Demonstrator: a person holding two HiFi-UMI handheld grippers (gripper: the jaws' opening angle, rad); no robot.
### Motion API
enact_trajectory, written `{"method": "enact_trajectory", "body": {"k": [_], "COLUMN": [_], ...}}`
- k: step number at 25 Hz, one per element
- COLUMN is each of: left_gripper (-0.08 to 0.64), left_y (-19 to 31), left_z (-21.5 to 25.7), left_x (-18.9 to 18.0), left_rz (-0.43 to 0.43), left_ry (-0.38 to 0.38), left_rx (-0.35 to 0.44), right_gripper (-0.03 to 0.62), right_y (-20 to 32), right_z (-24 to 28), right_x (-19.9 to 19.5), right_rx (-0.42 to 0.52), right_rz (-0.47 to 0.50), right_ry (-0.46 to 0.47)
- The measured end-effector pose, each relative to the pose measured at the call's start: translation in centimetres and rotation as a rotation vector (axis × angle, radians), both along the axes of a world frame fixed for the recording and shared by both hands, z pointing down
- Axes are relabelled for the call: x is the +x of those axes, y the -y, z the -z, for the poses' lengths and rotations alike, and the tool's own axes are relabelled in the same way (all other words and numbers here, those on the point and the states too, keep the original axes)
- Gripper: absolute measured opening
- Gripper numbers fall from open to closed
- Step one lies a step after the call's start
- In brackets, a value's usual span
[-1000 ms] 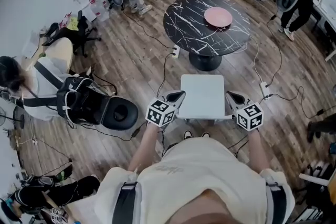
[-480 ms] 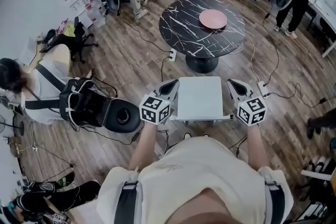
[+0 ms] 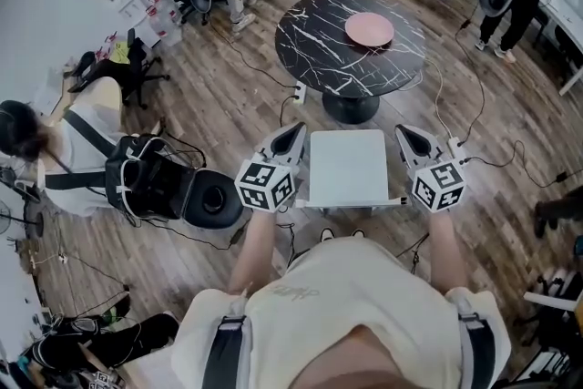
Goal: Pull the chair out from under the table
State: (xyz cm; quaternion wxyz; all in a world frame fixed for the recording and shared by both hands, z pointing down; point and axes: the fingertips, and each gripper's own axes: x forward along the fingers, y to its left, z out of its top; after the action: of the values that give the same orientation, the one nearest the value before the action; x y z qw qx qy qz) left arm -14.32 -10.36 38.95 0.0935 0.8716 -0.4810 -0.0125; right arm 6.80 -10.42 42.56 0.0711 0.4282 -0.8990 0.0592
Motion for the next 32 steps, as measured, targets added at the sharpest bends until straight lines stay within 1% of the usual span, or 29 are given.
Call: {"method": "enact_trajectory", "body": {"k": [2,5,7,12,19,22,25,29,32], "left_gripper": [0.017,0.017,0.017,0.017,0.017,0.017,0.017,0.017,0.017], "left_y": [-0.2,-0.6,-0.8,-1.7,-2.2,-2.2,-2.2,-2.0,-1.8], "left_z": [0.5,1.0,0.5,-1.0,-1.0,-1.7,-2.5,-3.1,-3.0], "left_x": [-0.5,-0.9,-0.7,-0.7,-0.9,-0.9,-0.7,-0.3,0.0], "left_rz": [0.031,0.081,0.092,0.068,0.069,0.068,0.06,0.047,0.034], "left_ry": [0.011,0.07,0.1,0.06,0.08,0.077,0.079,0.087,0.094], "left_rx": [0.026,0.069,0.073,0.03,0.047,0.038,0.026,0.025,0.039], "right_gripper": [0.006,0.005,0.005,0.005,0.005,0.005,0.005,0.005,0.005], "right_y": [-0.2,-0.5,-0.6,-1.7,-2.1,-2.2,-2.6,-2.3,-2.3], "right_z": [0.7,1.4,1.2,0.4,-0.5,-0.6,-0.7,-1.4,-2.0], "right_x": [0.2,0.5,0.8,0.5,1.2,0.9,0.6,1.1,1.2], "right_rx": [0.029,0.045,0.066,0.055,0.046,0.045,0.039,0.045,0.041], "right_rz": [-0.015,-0.022,-0.027,-0.043,-0.077,-0.059,-0.027,-0.049,-0.043], "right_ry": [-0.015,0.016,0.009,-0.017,-0.01,-0.011,0.031,0.017,0.014]}}
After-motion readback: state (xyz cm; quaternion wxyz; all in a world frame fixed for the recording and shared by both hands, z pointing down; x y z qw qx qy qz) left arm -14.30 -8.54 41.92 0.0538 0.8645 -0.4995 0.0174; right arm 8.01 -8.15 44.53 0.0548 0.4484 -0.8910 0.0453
